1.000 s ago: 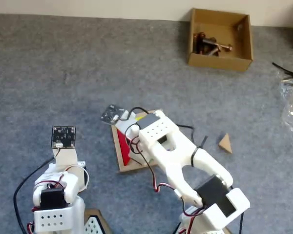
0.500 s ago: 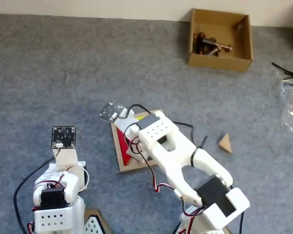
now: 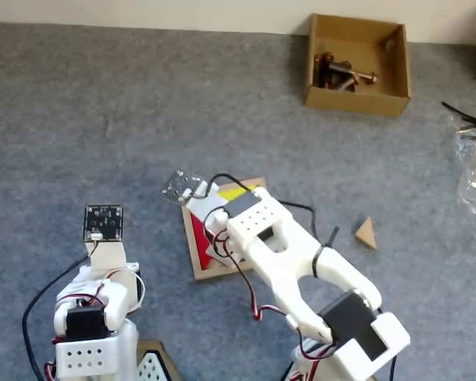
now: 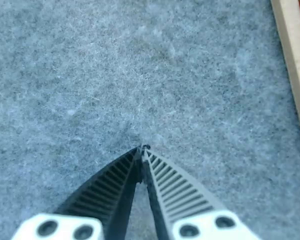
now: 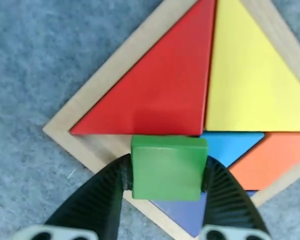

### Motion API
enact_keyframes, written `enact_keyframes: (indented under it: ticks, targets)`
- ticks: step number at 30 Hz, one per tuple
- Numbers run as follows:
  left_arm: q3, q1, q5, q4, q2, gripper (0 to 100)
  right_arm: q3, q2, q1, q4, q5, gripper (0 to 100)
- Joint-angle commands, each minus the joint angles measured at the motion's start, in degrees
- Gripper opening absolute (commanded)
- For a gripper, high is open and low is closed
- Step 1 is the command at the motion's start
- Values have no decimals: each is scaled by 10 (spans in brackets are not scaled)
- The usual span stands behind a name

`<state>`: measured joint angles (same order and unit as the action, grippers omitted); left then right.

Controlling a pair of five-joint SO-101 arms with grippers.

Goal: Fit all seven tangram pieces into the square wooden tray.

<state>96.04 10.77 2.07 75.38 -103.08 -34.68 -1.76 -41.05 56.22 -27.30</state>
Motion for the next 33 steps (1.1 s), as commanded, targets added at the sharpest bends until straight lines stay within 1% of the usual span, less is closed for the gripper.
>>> enact_keyframes:
  ticks: [1,6,11,18,22,33]
  targets:
    - [12,5,1,4,4,5,-16,6,-10,-1,-7,152]
    - [12,5,1,4,4,5,-16,5,-10,0,-6,153]
    - [12,5,1,4,4,5,-16,4,-10,0,-5,204]
    - [12,5,1,4,4,5,-14,0,-10,-1,-5,214]
    - [12,5,1,4,4,5,-12,0,-10,-1,-1,263]
    - [12,5,1,4,4,5,-11,0,-5,-1,-4,265]
